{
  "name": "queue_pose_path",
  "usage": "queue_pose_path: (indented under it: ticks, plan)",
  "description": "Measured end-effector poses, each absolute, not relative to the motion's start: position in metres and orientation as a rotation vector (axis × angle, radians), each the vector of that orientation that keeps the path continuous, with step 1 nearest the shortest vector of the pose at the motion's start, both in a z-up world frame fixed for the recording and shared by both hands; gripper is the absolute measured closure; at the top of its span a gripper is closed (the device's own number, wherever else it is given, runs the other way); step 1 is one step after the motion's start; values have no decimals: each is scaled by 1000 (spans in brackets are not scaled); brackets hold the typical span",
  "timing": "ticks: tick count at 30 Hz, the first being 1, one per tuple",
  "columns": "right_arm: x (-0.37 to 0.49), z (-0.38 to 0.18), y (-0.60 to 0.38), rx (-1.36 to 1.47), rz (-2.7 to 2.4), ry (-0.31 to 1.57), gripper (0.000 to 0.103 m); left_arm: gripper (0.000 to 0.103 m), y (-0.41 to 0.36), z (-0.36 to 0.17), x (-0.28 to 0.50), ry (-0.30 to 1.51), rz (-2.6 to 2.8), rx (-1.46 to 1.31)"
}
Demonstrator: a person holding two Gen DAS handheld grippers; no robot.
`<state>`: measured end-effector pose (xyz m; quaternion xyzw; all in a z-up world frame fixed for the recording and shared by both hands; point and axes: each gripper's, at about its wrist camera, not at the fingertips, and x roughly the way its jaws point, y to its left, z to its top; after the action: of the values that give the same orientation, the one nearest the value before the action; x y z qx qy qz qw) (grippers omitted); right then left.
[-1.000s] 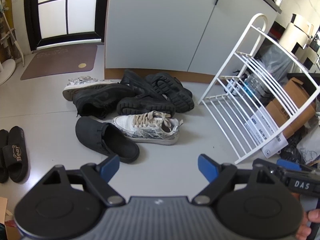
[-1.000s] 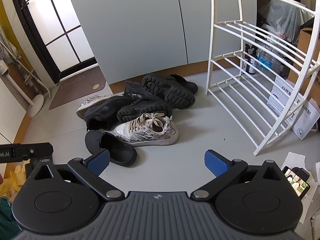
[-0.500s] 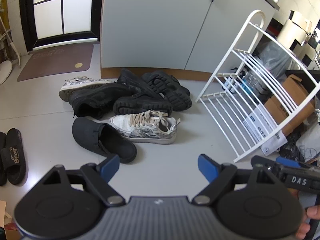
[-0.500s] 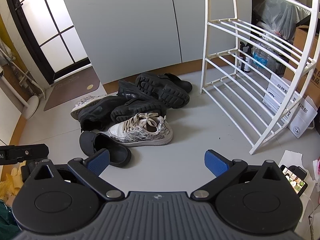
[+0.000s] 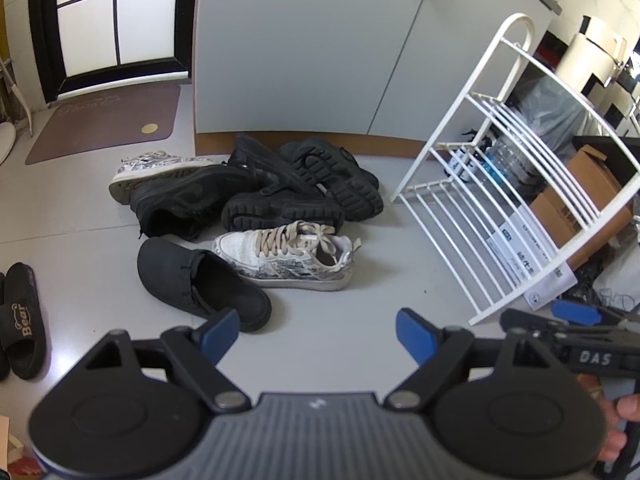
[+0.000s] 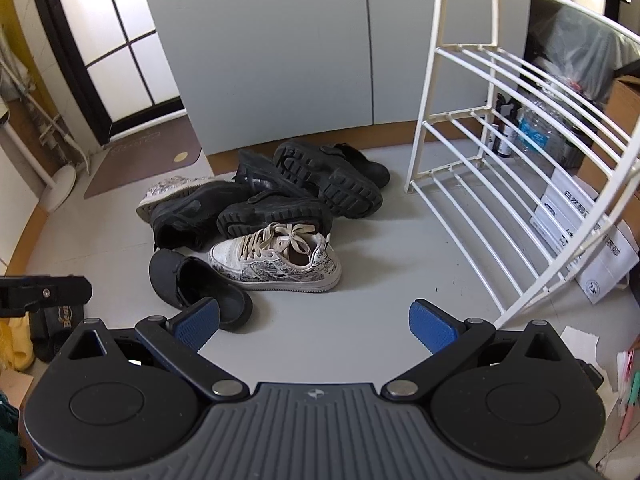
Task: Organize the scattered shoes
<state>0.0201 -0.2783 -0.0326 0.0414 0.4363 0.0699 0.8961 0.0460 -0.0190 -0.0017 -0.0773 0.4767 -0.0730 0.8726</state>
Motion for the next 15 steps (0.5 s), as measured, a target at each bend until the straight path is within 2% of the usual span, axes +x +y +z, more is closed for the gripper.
queue_pose_path:
  ticks: [6, 12, 15]
  plan:
    - [32, -24, -282, 126, 180, 926, 0, 18, -14, -12, 64, 1010, -138, -151]
    - [38, -27, -269, -49, 201, 844, 0, 21, -6, -22, 76, 1037, -129, -179]
    - [47, -30, -268, 3, 237, 889, 1, 21, -6, -25, 81, 1039, -133, -168]
